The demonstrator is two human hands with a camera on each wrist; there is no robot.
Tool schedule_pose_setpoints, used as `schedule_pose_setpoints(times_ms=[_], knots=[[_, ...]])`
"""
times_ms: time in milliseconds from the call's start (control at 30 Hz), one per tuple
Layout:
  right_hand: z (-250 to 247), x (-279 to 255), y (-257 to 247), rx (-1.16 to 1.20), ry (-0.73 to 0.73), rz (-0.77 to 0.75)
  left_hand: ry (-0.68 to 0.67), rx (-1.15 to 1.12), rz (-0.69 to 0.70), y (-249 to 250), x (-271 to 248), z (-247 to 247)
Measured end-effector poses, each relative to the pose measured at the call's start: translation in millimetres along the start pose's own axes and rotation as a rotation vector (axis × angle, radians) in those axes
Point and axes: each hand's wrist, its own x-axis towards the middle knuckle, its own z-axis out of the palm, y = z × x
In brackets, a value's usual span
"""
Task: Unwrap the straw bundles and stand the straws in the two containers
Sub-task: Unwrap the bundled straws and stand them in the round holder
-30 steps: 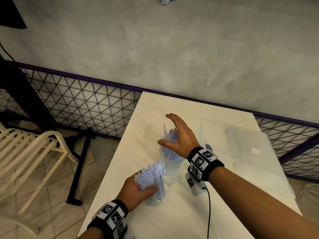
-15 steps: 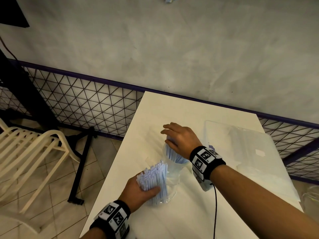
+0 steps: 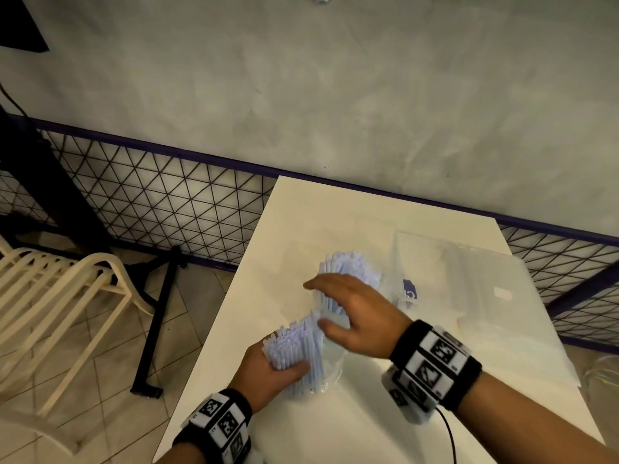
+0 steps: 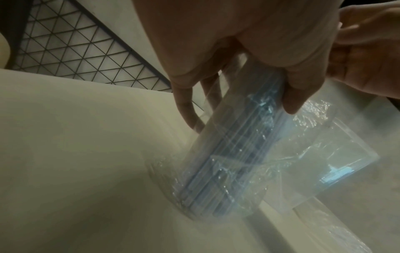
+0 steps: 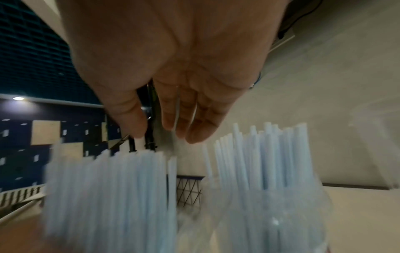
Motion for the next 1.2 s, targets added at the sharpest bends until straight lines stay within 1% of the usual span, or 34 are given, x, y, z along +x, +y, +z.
schedule_pose_setpoints(times_ms=[33, 100, 167, 233, 333, 467, 533, 700, 967, 1200], knots=[[5, -8, -2, -0.027, -0.069, 0.003, 0.001, -0.008, 0.0, -1, -1, 0], [17, -19, -1, -0.101, -0.14, -0.01, -0.003, -0.004, 0.008, -1, -2, 2], [27, -25, 1, -0.135, -0.135, -0.026, -0.014, 0.04, 0.028, 0, -3, 5], [32, -27, 4, -0.095, -0.077, -0.021, -0.017, 0.057, 0.037, 0, -4, 7], [37, -30, 5, 0.043, 0.026, 0.029, 0.007, 0.034, 0.039, 1, -5, 10], [49, -39, 3, 0.426, 0.155, 0.226, 0.008, -0.027, 0.043, 2, -8, 12], [54, -42, 5, 0.54, 0.196, 0.303, 0.008, -0.059, 0.055, 3, -9, 13], [66, -49, 16, 0.505, 0.123, 0.305, -0.015, -0.092, 0.069, 5, -11, 18], [74, -53, 18, 0.434, 0.178, 0.27, -0.007, -0.021, 0.047, -2, -9, 20], [75, -51, 12, 0.417, 0.146, 0.242, -0.026, -0.074, 0.017, 0, -9, 21]])
